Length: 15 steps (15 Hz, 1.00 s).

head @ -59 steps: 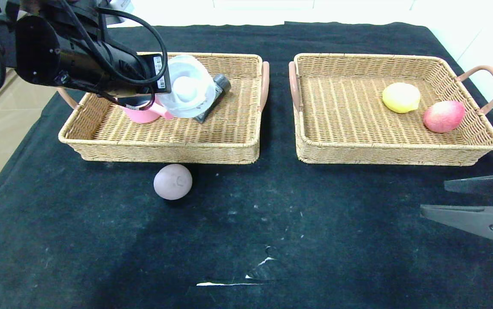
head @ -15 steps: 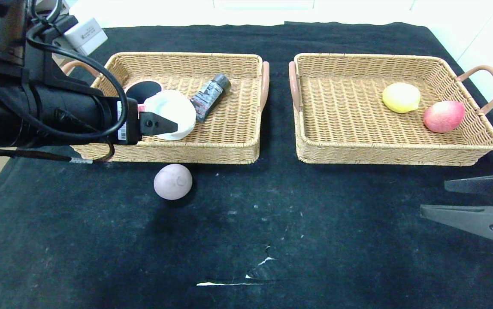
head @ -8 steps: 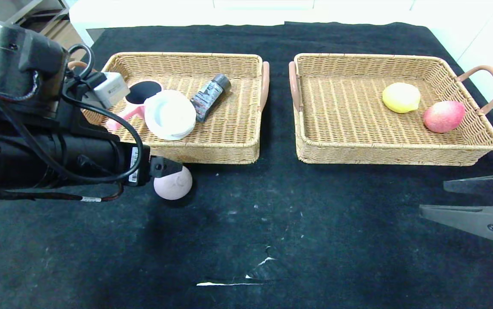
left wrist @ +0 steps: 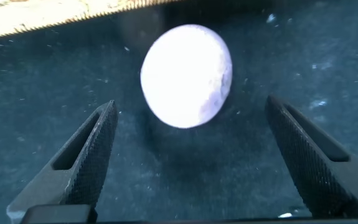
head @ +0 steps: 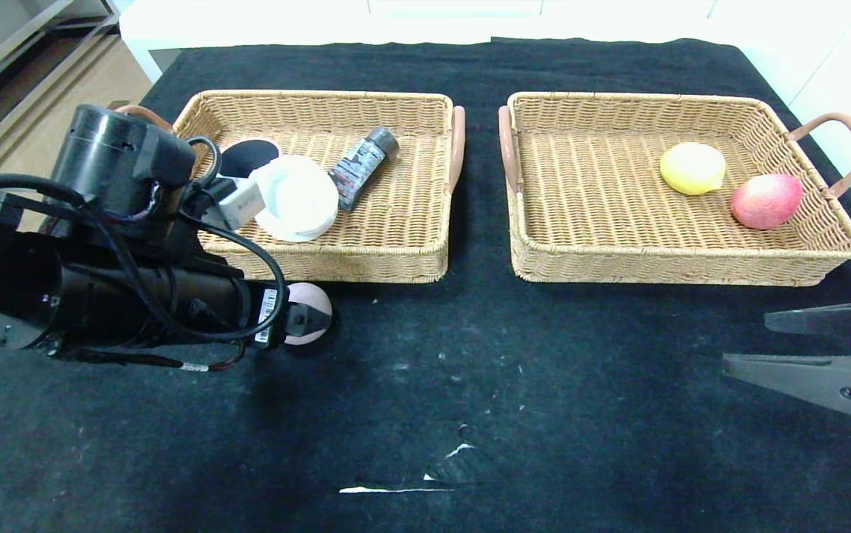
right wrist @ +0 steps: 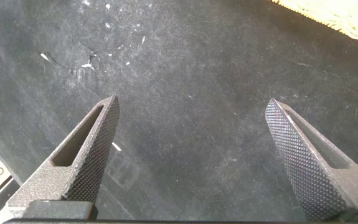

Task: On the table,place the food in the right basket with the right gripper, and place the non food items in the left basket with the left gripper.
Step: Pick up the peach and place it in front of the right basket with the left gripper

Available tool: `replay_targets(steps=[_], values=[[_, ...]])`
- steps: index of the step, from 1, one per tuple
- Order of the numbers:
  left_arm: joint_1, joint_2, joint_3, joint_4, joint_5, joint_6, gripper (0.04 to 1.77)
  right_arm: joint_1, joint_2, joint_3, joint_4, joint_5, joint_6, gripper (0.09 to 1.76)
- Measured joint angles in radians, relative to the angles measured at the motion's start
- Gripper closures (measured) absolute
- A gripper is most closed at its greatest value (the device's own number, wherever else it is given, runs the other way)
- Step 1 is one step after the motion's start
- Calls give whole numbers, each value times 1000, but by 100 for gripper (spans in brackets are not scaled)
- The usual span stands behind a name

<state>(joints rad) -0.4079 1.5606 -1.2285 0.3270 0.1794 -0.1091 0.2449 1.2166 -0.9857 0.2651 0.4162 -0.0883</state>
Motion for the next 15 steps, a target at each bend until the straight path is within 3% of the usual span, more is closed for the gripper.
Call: replay_targets(steps=[6,15], values=[[9,70,-24,-65,45,-20,10,0,-1,-1,0,0,0,14],[9,108,-19,-67,48,-31,9,-1,-3,-2,0,0,0,14]])
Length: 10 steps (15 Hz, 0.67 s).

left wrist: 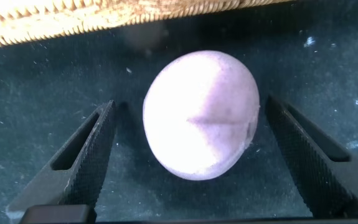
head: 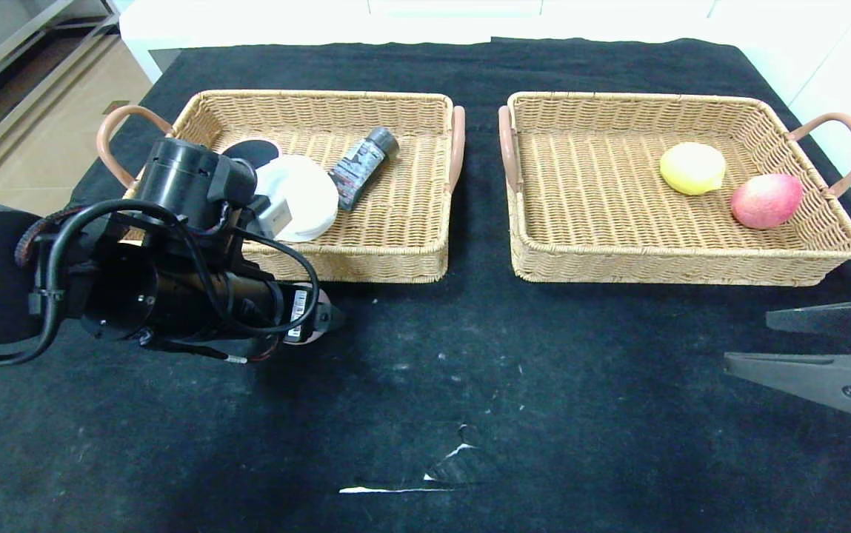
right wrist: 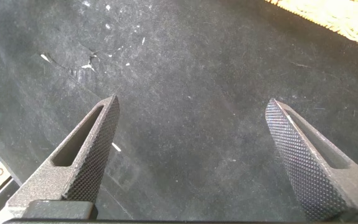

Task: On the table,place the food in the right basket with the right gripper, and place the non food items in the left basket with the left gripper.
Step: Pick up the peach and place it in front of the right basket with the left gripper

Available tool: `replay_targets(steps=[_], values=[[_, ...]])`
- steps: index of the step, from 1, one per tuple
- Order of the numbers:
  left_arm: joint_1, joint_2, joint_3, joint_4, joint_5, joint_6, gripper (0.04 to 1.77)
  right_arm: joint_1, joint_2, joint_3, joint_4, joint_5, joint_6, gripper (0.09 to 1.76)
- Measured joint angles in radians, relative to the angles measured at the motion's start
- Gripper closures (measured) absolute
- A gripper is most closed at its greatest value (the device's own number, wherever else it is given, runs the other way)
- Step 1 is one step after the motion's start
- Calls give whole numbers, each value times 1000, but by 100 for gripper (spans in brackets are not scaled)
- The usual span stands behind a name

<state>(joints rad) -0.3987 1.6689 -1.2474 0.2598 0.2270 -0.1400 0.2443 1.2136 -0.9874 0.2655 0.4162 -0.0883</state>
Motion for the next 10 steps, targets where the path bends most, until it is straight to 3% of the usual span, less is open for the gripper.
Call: replay_targets(steps=[4,7,10], values=[[0,7,-2,0,3,-6,15,0,0,0,0,0,0,14],[-1,7,1,-1,3,-5,65,0,0,1,0,0,0,14],[-1,7,2,0,3,-6,98,0,0,1,0,0,0,14]])
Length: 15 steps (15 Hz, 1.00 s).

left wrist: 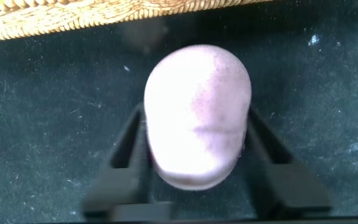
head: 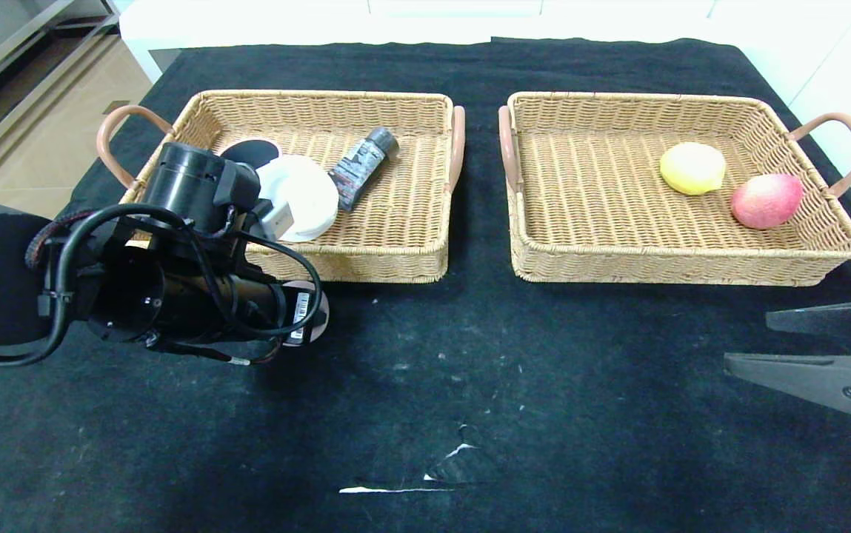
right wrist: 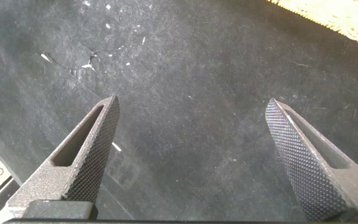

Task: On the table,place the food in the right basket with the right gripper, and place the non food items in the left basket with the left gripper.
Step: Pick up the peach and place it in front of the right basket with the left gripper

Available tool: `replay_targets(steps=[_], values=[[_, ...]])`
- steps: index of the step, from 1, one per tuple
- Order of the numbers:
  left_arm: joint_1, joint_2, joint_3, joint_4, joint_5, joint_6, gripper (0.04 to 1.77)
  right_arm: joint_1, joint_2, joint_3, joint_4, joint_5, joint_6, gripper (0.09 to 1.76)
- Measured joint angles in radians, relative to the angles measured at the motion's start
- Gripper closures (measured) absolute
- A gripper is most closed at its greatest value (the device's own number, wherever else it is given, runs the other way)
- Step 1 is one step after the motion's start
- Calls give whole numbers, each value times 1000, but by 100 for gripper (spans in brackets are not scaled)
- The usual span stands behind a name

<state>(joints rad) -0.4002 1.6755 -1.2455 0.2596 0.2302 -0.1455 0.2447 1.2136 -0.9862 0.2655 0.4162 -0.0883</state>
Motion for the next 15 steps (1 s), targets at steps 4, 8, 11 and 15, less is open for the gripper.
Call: replay_targets(steps=[4,8,11,15], values=[[-1,-2,-8,4,0,1,163,0,1,0,0,0,0,14],[-1,-4,-9,8,0,1,163,0,3,0,0,0,0,14],[-3,-7,-9,11,0,1,163,0,3,0,0,0,0,14],[-8,-16,-8,11,0,0,163,0,3,0,0,0,0,14]])
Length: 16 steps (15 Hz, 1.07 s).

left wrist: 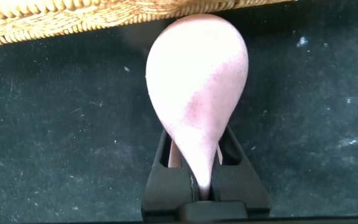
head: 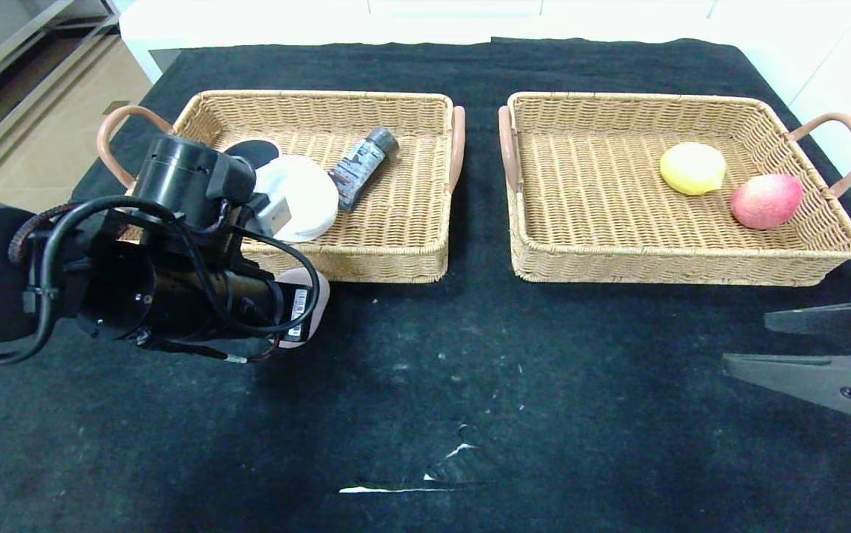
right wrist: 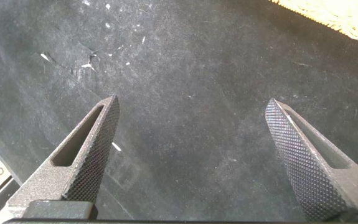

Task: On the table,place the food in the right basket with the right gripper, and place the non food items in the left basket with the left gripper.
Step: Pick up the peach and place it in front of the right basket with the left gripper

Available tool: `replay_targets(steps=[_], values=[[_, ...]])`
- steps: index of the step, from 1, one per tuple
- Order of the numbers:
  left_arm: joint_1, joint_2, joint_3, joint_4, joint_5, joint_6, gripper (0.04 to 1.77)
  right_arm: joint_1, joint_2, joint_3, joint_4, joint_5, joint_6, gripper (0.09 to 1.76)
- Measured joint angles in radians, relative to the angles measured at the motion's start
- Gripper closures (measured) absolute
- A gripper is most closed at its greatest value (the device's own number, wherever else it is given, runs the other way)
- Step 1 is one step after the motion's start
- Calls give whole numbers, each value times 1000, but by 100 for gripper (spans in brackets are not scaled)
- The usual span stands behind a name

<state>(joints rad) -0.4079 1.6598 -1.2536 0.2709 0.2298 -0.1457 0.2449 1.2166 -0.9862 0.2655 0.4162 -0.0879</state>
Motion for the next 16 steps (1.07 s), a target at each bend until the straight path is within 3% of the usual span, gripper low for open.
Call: replay_targets(steps=[4,7,10,16], values=[[-37,-23,-6,1,0,-7,163,0,0,0,0,0,0,14],[-99,-40,-37,21,0,-65,163,0,0,0,0,0,0,14],[-190,-48,-87,69,-2,-154,163,-3,-3,-1,0,0,-1,14],[-369,-16,-151,66,-6,-281,163,-7,-13,-7,0,0,0,14]])
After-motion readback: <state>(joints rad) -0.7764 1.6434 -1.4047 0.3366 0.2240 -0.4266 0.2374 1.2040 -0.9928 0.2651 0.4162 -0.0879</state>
